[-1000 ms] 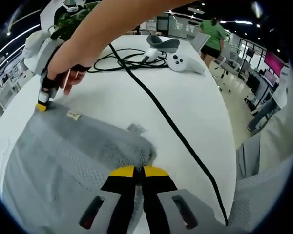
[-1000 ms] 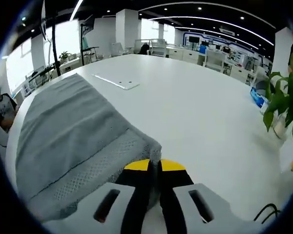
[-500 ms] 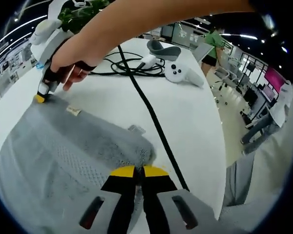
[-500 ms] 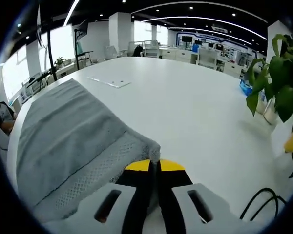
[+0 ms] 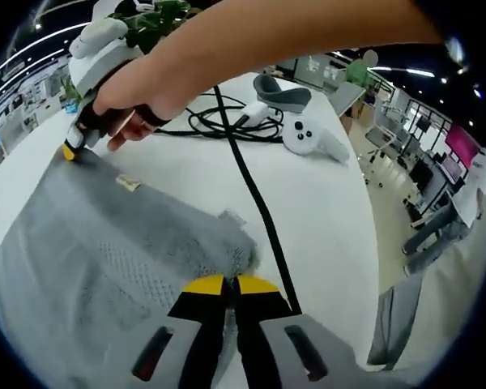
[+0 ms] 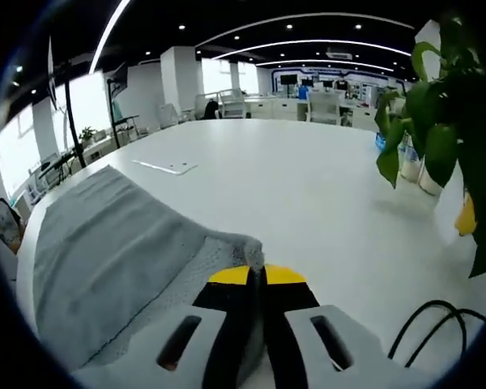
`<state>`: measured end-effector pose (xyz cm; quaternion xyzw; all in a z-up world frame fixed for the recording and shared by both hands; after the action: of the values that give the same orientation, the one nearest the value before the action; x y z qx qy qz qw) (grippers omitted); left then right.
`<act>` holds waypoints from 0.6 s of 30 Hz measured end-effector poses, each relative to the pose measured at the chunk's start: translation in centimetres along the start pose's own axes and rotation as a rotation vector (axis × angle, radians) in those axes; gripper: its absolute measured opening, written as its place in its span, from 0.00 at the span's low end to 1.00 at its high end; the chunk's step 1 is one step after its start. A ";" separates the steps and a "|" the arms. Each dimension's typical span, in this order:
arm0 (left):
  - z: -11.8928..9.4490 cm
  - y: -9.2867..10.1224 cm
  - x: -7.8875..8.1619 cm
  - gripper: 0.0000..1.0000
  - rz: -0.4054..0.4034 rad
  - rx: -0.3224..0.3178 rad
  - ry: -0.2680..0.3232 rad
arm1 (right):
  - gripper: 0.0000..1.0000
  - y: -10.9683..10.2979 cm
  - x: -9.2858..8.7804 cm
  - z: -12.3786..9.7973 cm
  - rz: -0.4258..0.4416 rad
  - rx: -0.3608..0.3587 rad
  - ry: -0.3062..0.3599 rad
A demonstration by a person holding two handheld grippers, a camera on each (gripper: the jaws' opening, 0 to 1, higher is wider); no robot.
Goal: Fold the towel on the table until its edges align and the towel forms a compact rectangular stack.
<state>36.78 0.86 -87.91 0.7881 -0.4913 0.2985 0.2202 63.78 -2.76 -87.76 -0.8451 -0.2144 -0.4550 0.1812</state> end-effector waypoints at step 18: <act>-7.8 -2.3 2.1 0.03 0.035 0.075 0.184 | 0.02 -1.3 5.6 -1.8 0.053 -0.056 0.018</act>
<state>37.63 5.42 -80.94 0.7564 -0.4710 0.3916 0.2297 64.62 -1.47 -82.00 -0.8511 -0.1773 -0.4634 0.1714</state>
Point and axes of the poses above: the point that each gripper's makers call its tool centre point, and the gripper's own axes: z roughly forward along the fingers, y roughly to its right, x roughly out of its top, the point moved 4 cm from there along -z, roughly backward along the fingers, and after that the axes turned 3 degrees about z, right-handed, at the moved point
